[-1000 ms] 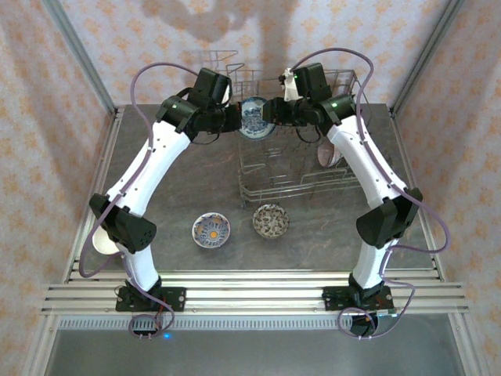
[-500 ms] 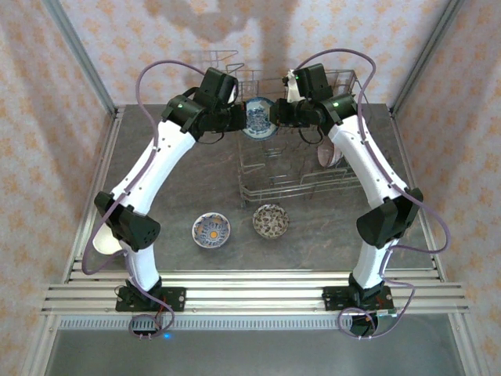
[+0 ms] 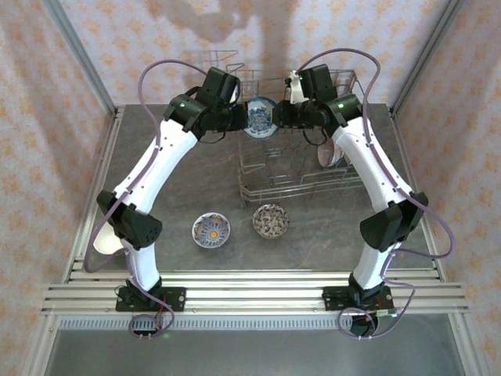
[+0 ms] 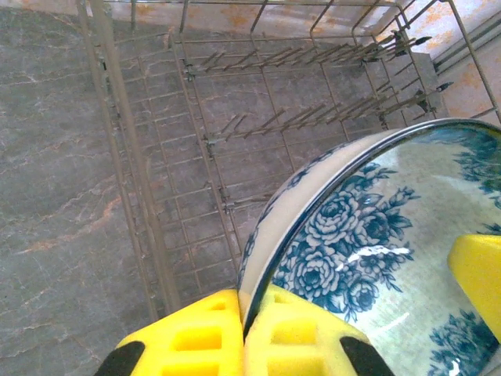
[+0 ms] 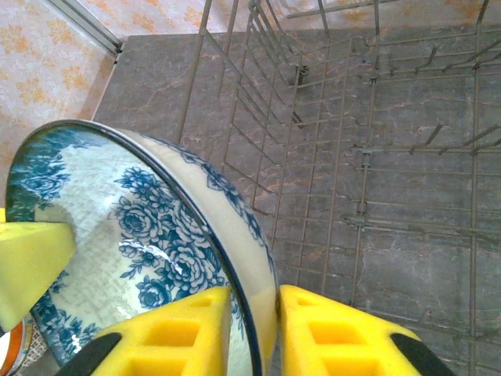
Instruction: Load the bowls into the dish rack
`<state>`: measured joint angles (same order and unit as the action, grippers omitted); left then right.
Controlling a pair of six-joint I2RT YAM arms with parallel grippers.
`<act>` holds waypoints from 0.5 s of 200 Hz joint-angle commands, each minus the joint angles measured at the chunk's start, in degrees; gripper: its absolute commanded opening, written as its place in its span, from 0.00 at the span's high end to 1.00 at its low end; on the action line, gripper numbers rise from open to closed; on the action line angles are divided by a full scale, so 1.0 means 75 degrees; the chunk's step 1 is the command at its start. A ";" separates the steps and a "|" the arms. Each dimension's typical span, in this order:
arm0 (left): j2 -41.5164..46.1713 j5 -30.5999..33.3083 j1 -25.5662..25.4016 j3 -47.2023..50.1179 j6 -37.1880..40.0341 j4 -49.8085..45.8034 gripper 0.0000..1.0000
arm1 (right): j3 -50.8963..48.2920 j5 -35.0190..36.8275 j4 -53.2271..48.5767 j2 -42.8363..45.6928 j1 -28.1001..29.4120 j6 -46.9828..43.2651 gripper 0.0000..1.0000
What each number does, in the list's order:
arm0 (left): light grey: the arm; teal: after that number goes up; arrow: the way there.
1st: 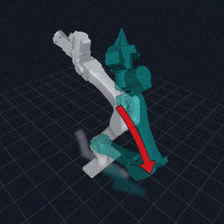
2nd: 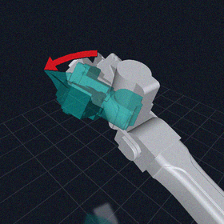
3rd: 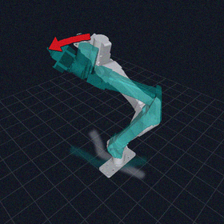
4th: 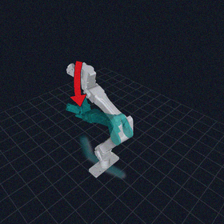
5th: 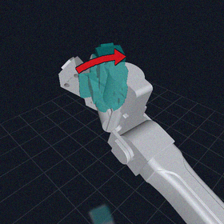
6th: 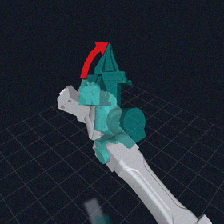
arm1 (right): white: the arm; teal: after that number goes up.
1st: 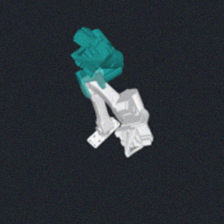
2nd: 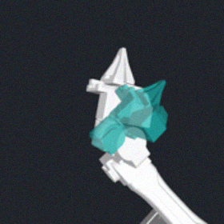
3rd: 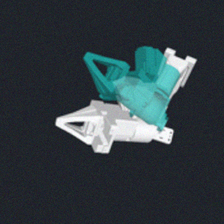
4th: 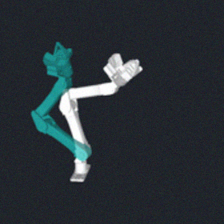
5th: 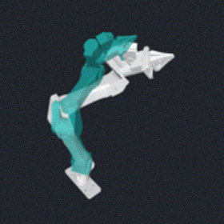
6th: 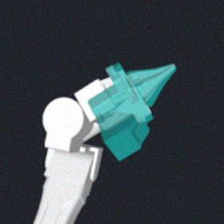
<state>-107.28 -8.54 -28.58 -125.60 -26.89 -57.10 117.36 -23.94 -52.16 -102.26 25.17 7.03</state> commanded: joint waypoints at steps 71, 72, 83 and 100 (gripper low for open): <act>-0.0072 -0.0225 -0.0161 -0.0422 -0.0054 0.0325 1.00 | 0.0248 0.0529 -0.0343 0.0175 0.0050 0.0139 1.00; -0.0067 -0.0235 -0.0162 -0.0422 -0.0056 0.0331 1.00 | 0.0251 0.0554 -0.0344 0.0178 0.0046 0.0140 1.00; -0.0103 -0.0383 -0.0197 -0.0421 -0.0076 0.0363 1.00 | 0.0266 0.0823 -0.0355 0.0229 0.0043 0.0192 1.00; -0.0149 -0.0419 -0.0256 -0.0439 -0.0074 0.0344 0.97 | 0.0214 0.1143 -0.0323 0.0372 0.0045 0.0298 1.00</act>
<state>-107.66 -9.06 -29.54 -126.52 -26.94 -57.39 117.56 -19.97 -54.06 -102.19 25.15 7.55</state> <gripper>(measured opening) 0.046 0.044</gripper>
